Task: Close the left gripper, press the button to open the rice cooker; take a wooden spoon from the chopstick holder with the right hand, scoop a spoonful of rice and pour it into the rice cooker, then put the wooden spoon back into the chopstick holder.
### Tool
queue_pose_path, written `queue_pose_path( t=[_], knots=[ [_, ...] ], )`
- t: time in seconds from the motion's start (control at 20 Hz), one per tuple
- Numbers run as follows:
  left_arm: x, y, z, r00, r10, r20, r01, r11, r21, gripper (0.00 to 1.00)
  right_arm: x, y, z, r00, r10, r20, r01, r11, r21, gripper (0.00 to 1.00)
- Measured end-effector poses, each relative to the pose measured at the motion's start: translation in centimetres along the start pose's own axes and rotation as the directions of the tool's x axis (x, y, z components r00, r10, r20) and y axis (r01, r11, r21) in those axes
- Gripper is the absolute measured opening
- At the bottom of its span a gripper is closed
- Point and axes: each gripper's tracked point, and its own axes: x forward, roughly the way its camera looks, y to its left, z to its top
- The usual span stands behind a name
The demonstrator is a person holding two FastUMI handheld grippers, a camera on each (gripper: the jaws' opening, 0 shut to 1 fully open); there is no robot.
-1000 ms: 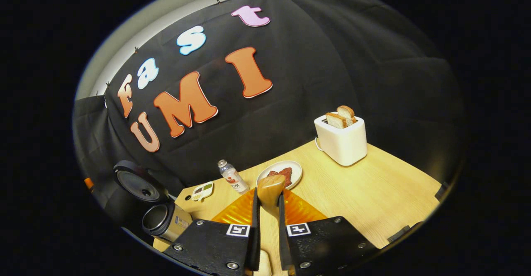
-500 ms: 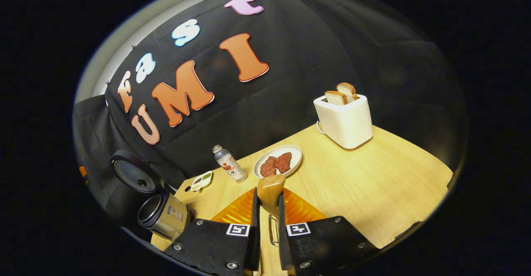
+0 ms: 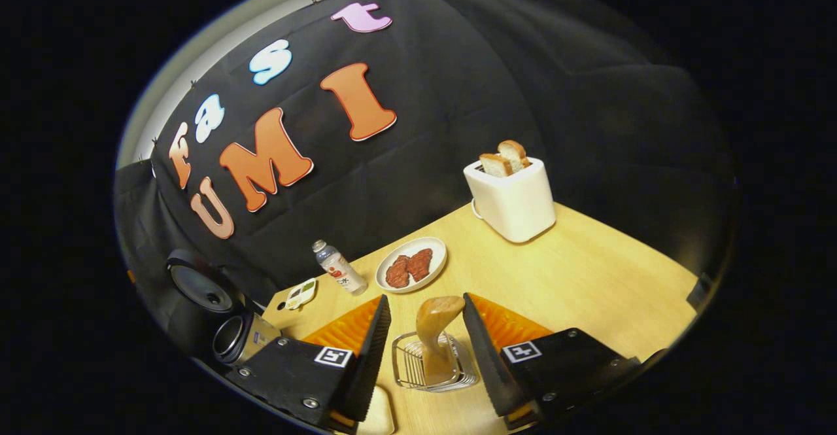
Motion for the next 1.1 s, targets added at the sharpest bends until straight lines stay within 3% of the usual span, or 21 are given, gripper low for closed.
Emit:
queue_pose_path(
  t=[0.15, 0.25, 0.6, 0.85, 1.1],
  knots=[
    [1.6, -0.9, 1.4, 0.999, -0.028, 0.018, 0.027, 1.000, 0.005, 1.00, -1.7, 1.0, 3.0, 0.999, -0.009, 0.042, 0.011, 0.999, -0.053, 0.88],
    [3.0, -1.4, 2.6, 0.998, -0.045, 0.033, 0.045, 0.999, 0.004, 1.00, -2.6, 1.8, 5.0, 0.996, -0.021, 0.084, 0.031, 0.993, -0.118, 0.94],
    [9.6, -2.1, 6.8, 0.997, -0.067, 0.024, 0.067, 0.998, -0.005, 0.99, -6.2, 6.6, 10.5, 0.983, 0.031, 0.183, 0.016, 0.968, -0.250, 0.95],
    [15.2, -2.4, 10.1, 0.997, -0.082, 0.005, 0.082, 0.996, -0.022, 0.94, -7.6, 7.7, 10.5, 0.983, 0.034, 0.183, 0.016, 0.964, -0.265, 0.95],
    [20.6, -1.8, 10.9, 0.997, -0.077, -0.022, 0.077, 0.997, 0.001, 0.98, -8.3, 7.7, 9.9, 0.986, 0.005, 0.167, 0.044, 0.956, -0.290, 0.95]
  ],
)
